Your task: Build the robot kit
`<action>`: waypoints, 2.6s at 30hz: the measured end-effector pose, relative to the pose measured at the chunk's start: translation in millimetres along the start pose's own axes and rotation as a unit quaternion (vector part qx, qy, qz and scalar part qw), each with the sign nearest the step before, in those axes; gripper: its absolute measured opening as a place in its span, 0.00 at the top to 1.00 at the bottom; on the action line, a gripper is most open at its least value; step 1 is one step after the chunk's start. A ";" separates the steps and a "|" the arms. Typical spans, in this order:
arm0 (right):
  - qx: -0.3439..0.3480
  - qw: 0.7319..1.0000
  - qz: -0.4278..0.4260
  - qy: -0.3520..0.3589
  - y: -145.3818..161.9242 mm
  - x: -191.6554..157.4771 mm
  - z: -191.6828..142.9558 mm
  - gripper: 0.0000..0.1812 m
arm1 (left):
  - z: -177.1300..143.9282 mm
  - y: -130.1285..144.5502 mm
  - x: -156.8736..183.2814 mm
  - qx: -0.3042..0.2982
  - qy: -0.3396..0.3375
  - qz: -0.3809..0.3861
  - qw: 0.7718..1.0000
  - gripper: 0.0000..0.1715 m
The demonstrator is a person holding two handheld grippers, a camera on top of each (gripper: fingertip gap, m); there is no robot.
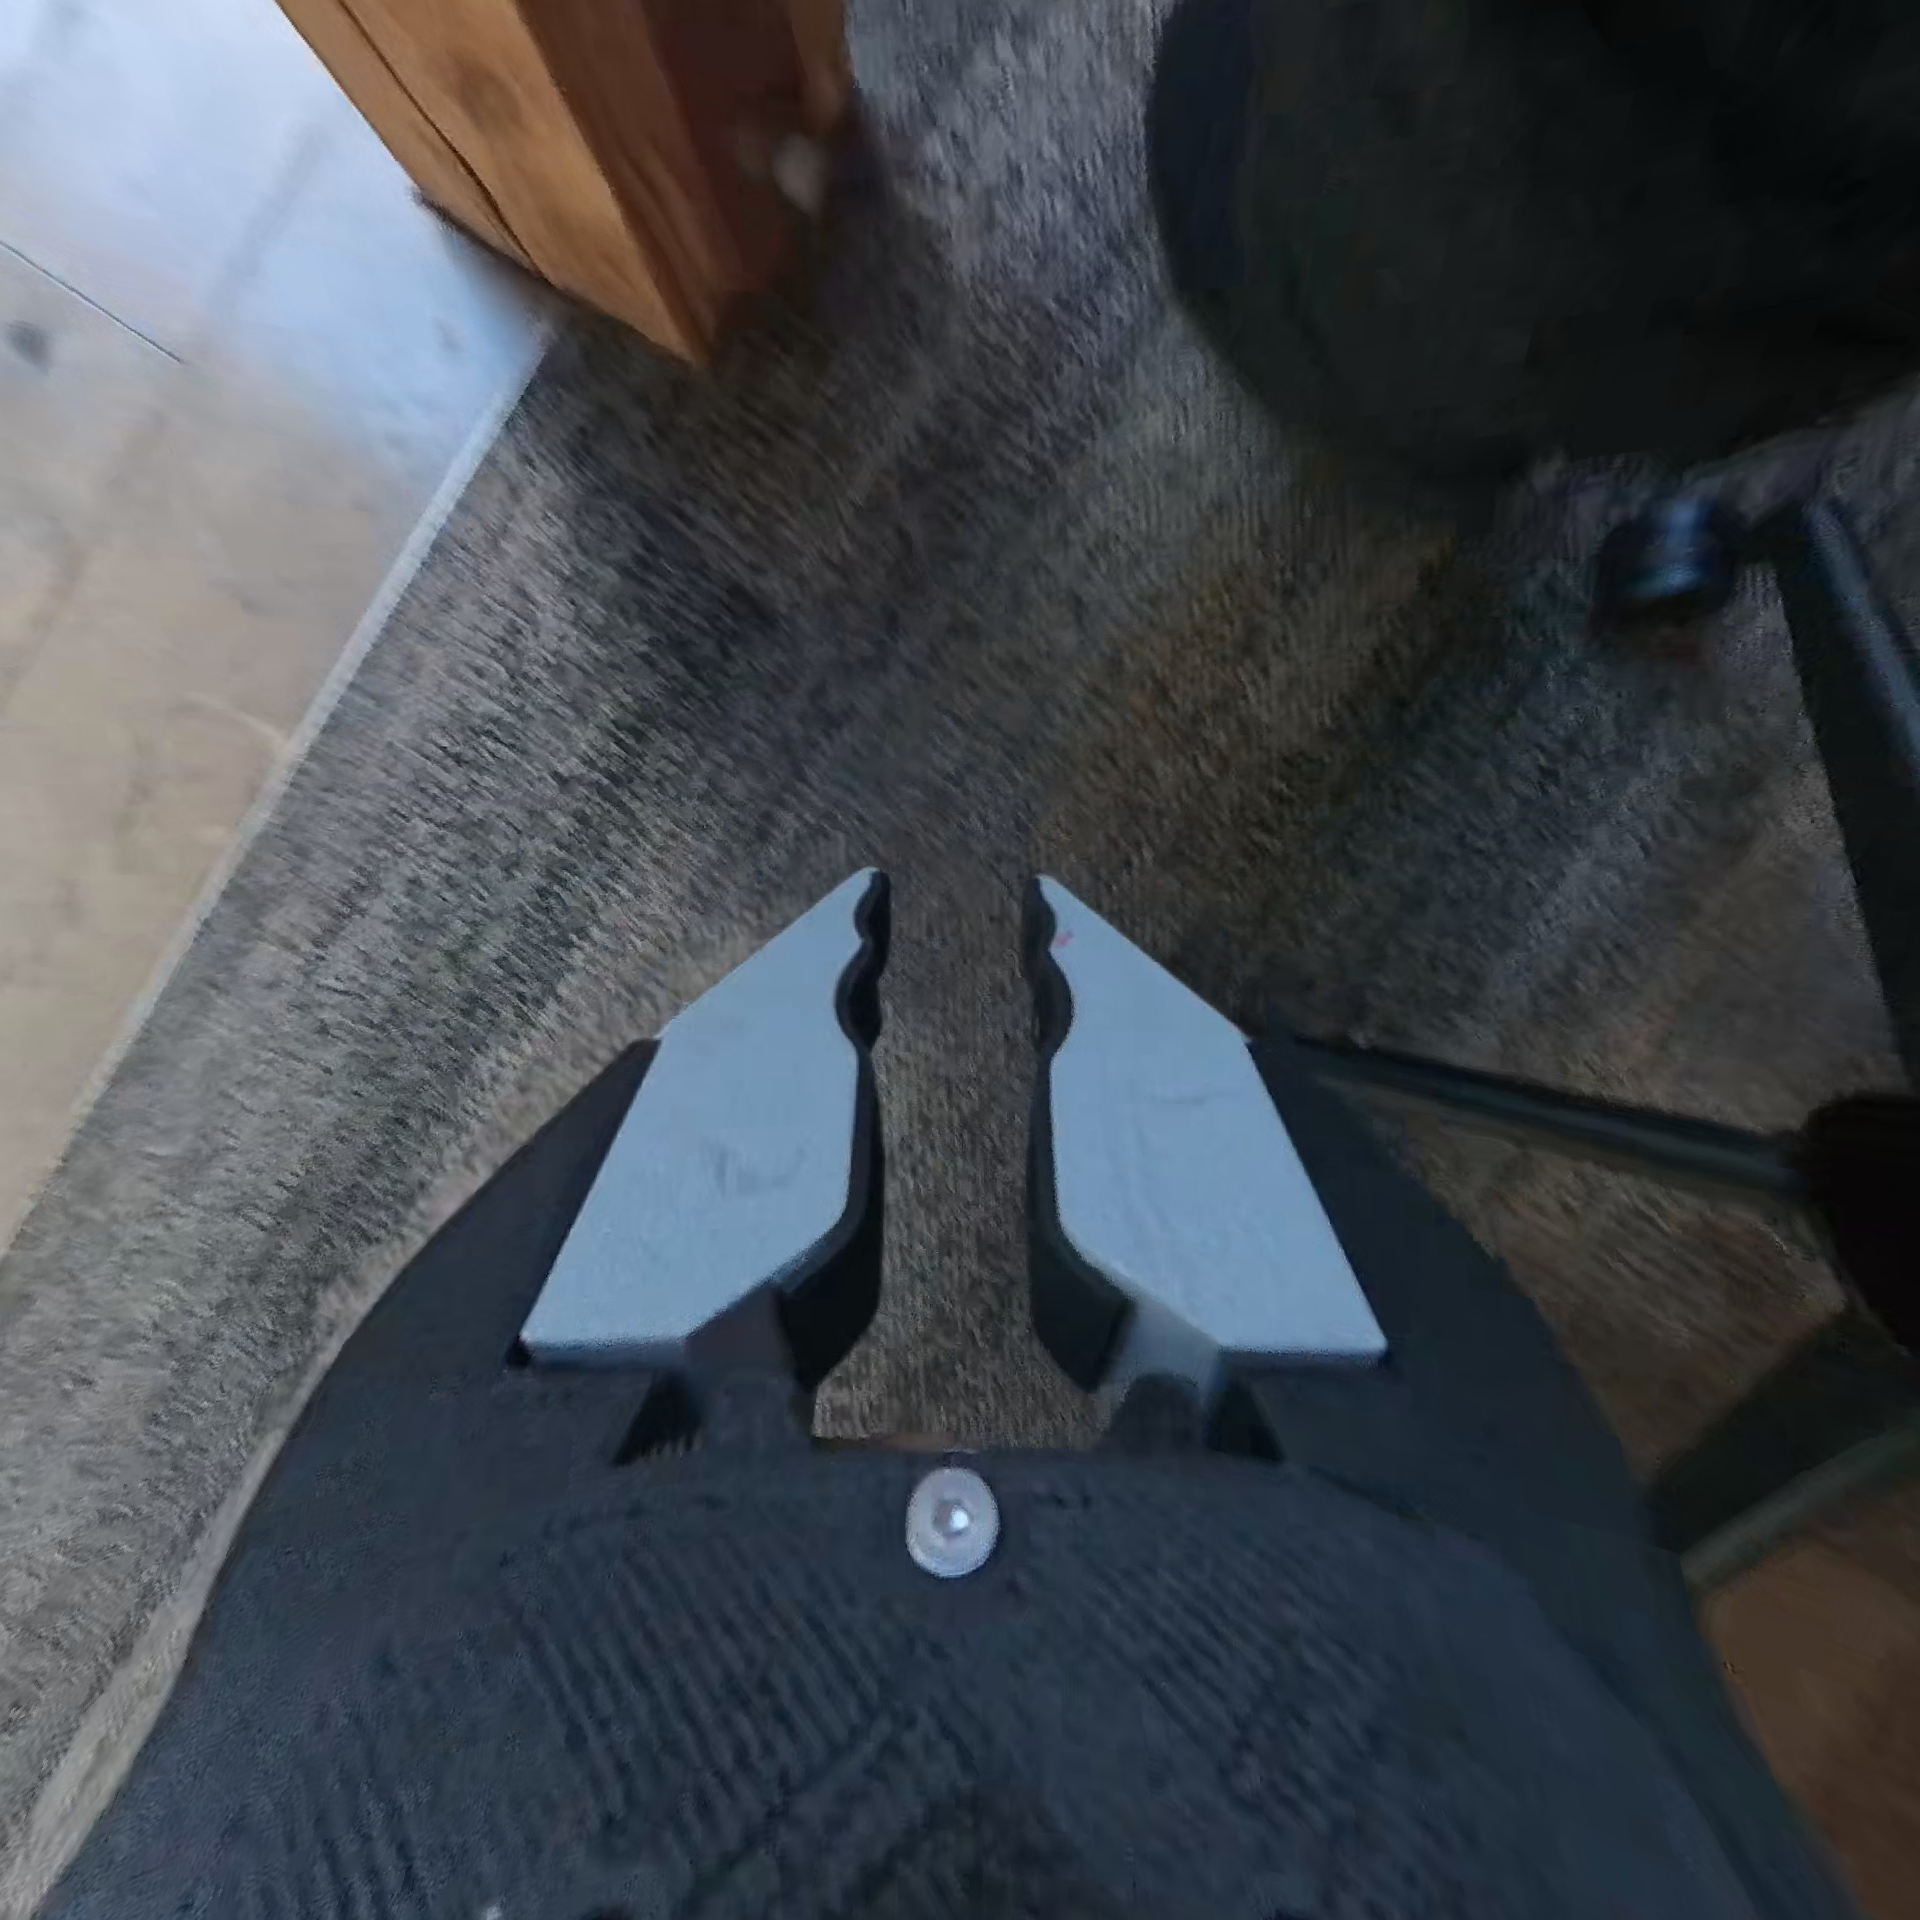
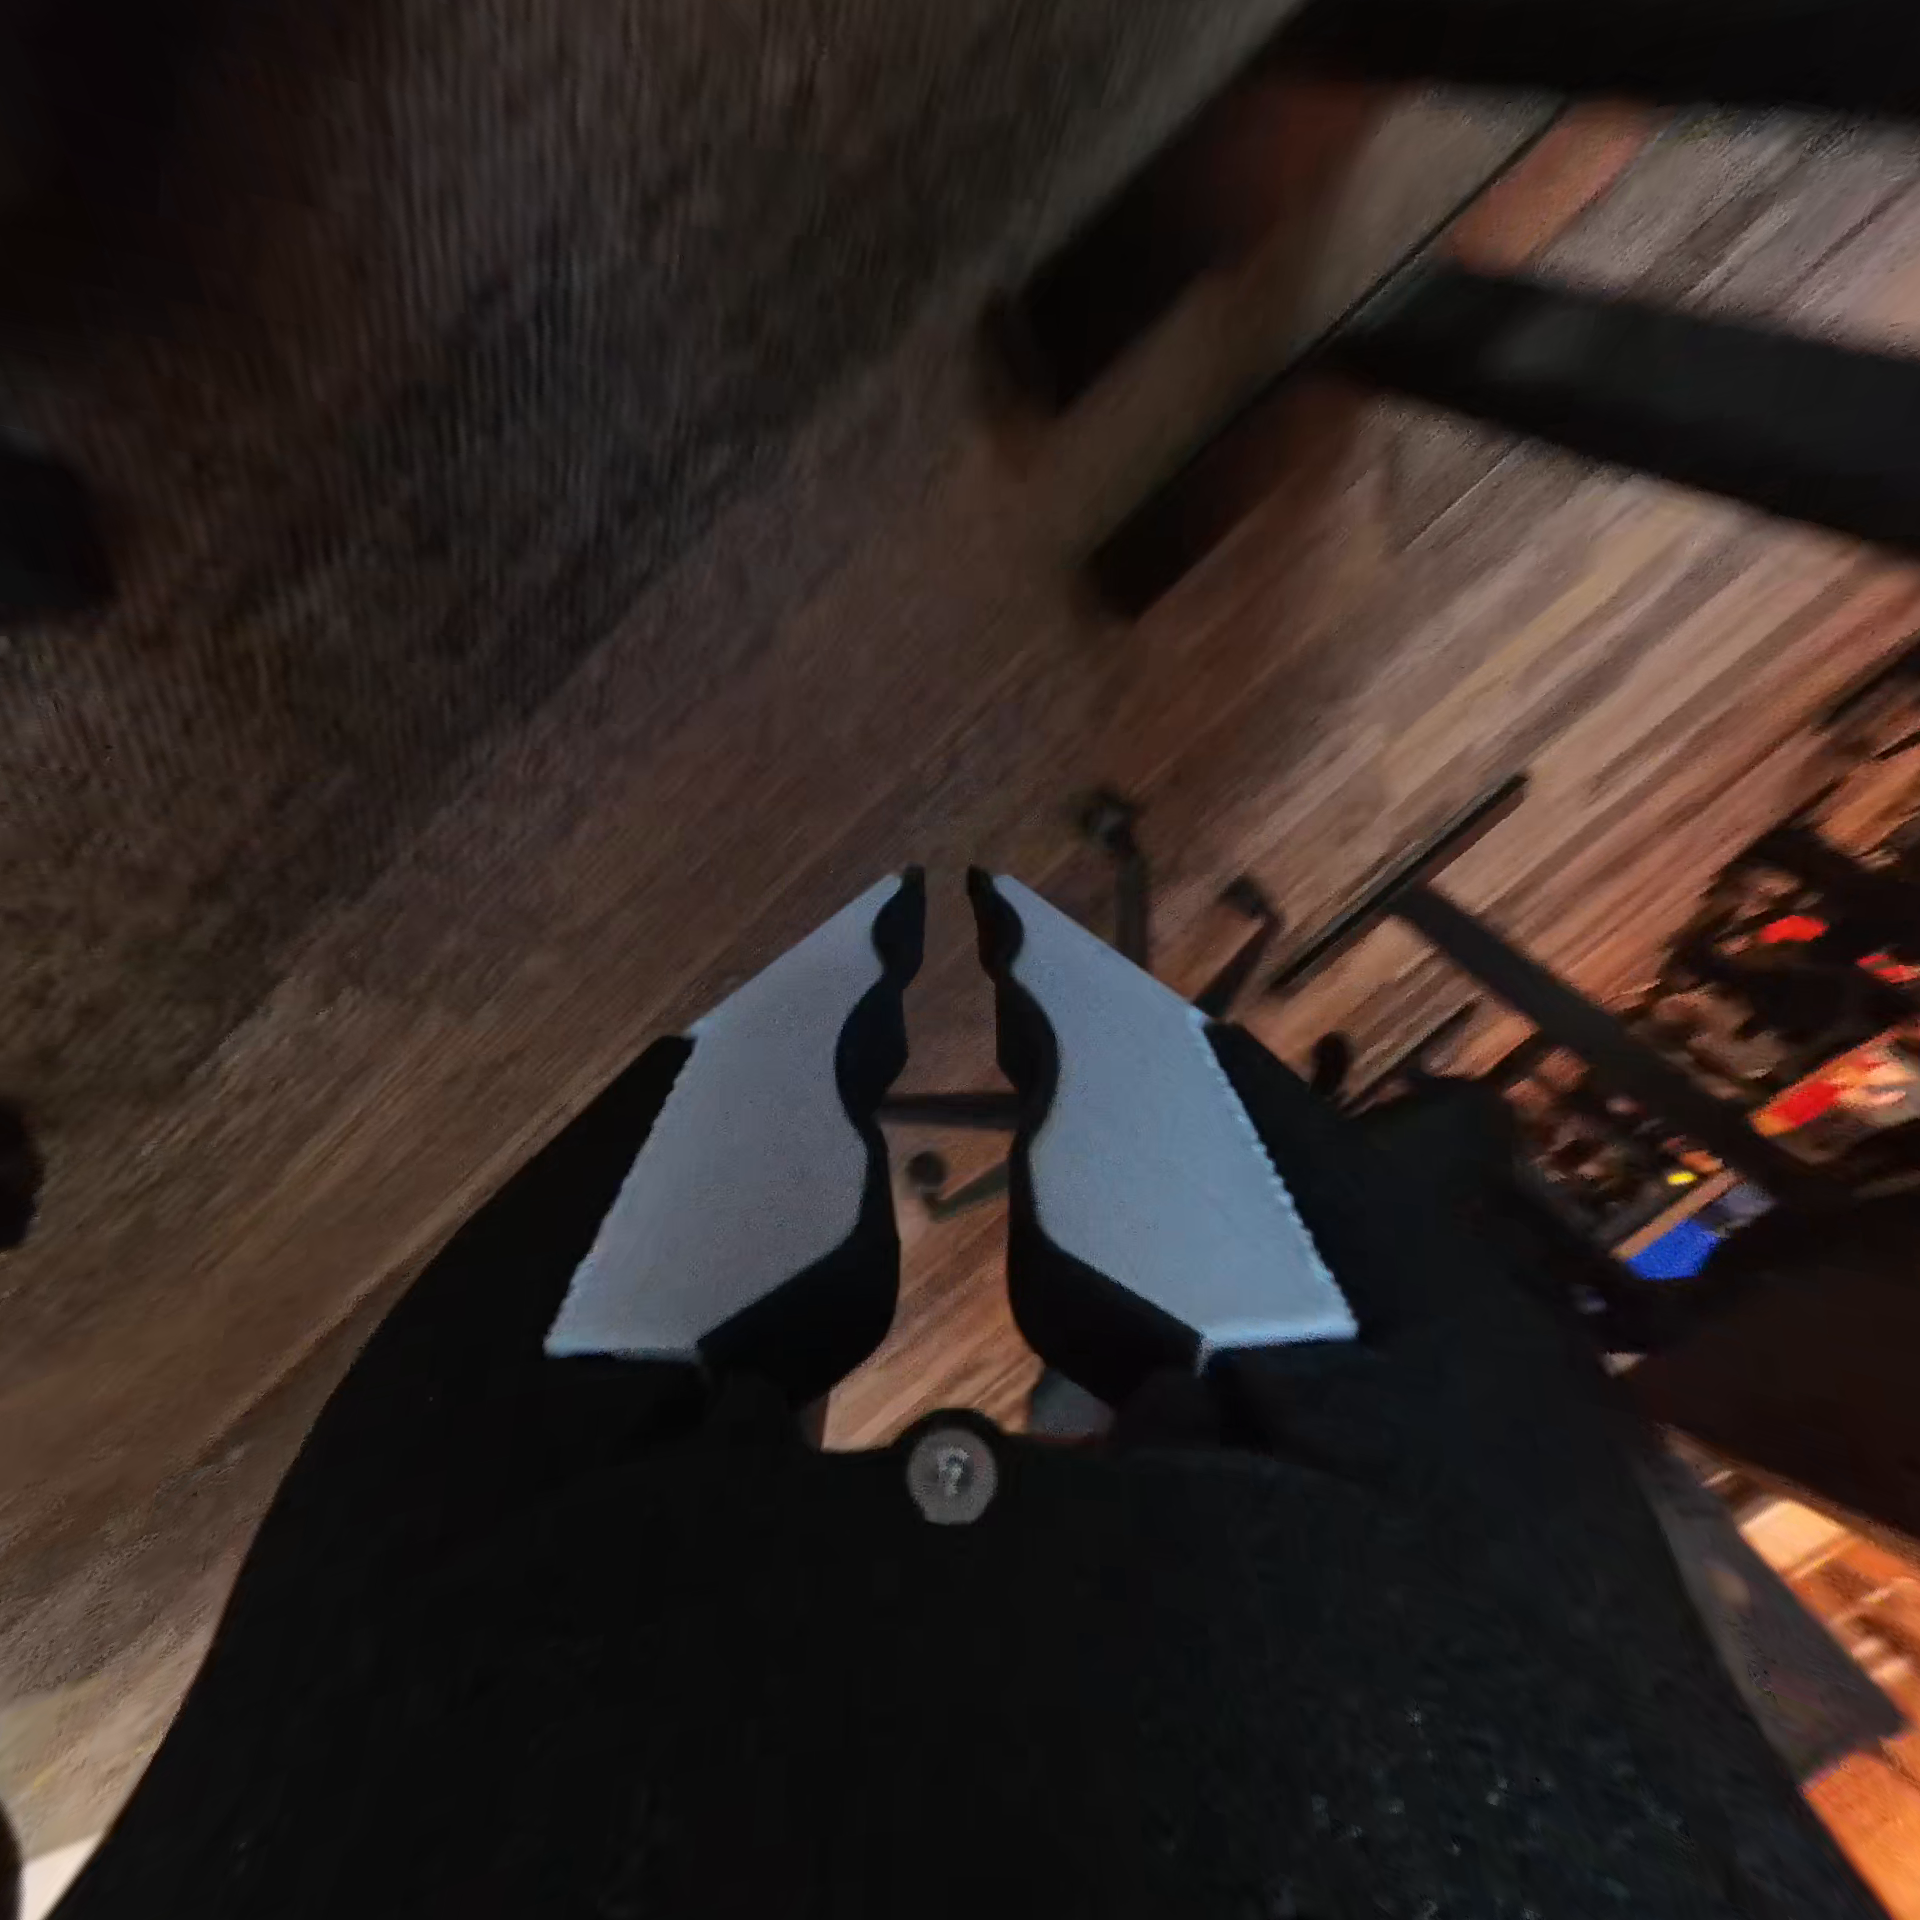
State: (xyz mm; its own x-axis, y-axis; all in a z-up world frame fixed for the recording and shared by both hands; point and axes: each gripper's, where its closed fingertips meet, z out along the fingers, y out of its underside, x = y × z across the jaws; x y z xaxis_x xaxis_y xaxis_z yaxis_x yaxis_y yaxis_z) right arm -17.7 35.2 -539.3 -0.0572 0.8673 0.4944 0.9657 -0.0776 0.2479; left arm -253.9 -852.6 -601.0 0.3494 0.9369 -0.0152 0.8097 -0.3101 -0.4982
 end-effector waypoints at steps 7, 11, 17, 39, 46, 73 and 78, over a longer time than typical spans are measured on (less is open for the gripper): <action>0.005 0.984 0.120 -0.134 98.2 -62.1 72.9 0.80 | -6.6 48.8 21.7 -0.127 0.009 0.031 0.991 0.77; 0.044 0.966 0.179 -0.181 137.3 -106.2 101.1 0.73 | -18.6 -18.5 10.0 -0.127 -0.001 0.125 0.984 0.69; 0.138 0.908 0.335 -0.211 176.8 -137.5 103.1 0.58 | -54.6 -287.0 72.8 0.075 0.011 0.223 0.972 0.62; -0.098 0.749 0.555 -0.349 411.1 -577.2 47.1 0.56 | -35.8 -232.5 686.5 0.103 0.279 0.727 0.619 0.58; -0.157 0.643 0.683 -0.309 488.2 -658.9 10.9 0.58 | -59.8 -129.9 795.1 0.096 0.284 0.832 0.466 0.57; 0.034 0.444 0.874 -0.193 397.9 -629.6 -77.6 0.63 | -110.3 9.1 910.4 0.028 0.329 0.816 0.475 0.51; 0.062 0.544 0.834 -0.073 512.5 -505.1 -61.6 0.63 | -76.5 -13.0 869.2 -0.015 0.328 0.791 0.516 0.51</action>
State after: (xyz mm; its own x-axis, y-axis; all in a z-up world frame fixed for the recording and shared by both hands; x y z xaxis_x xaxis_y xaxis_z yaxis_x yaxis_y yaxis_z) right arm 490.5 -473.0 -610.7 0.9362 -0.3274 -0.1278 -0.3454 -0.7897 -0.5070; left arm 75.3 -46.6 -541.3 0.6611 -0.7460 -0.0807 -0.7300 -0.6146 -0.2991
